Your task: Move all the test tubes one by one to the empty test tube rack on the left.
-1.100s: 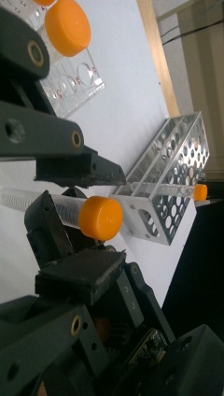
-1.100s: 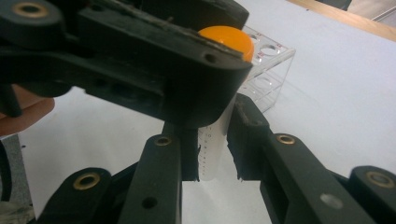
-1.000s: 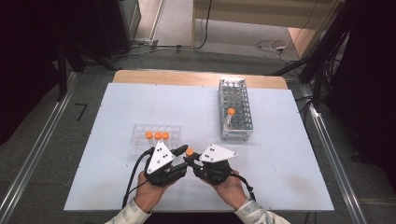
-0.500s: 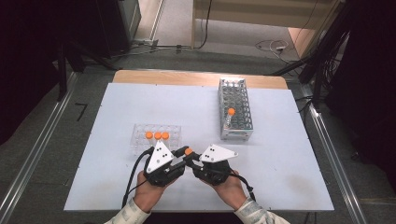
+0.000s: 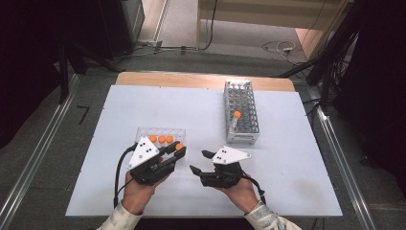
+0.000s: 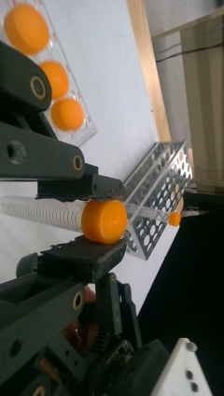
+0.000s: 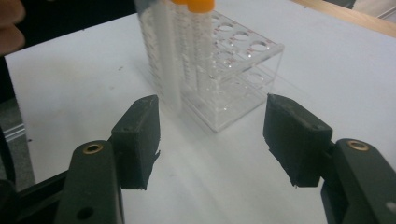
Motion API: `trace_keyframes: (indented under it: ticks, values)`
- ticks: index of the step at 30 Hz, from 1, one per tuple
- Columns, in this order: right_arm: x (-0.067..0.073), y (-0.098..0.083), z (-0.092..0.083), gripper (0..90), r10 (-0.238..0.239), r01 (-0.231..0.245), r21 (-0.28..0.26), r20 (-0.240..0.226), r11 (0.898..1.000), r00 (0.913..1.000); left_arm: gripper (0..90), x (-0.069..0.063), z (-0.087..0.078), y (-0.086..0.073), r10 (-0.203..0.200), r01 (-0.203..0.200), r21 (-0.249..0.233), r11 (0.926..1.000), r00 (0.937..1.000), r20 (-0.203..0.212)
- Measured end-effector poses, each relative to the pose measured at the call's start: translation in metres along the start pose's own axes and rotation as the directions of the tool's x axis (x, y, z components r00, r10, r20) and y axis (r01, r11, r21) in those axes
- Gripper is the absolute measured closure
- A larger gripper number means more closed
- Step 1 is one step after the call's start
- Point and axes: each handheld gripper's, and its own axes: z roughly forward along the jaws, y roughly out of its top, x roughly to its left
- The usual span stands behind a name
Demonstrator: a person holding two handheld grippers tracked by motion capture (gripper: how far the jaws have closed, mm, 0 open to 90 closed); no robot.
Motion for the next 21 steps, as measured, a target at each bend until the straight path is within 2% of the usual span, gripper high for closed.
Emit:
trace_keyframes:
  ticks: [10, 21]
  values:
    - [-0.015, -0.004, -0.008, 35.1, 0.032, -0.032, -0.011, 0.046, 0.999, 0.9984, 69.3, 0.018, -0.021, 0.011, -0.019, 0.019, -0.001, 0.9998, 0.9987, -0.048]
    - [-0.023, -0.006, -0.011, 35.4, 0.045, -0.044, -0.016, 0.084, 0.999, 0.9955, 69.4, 0.049, -0.04, 0.013, -0.06, 0.061, 0.012, 0.998, 0.9909, -0.121]
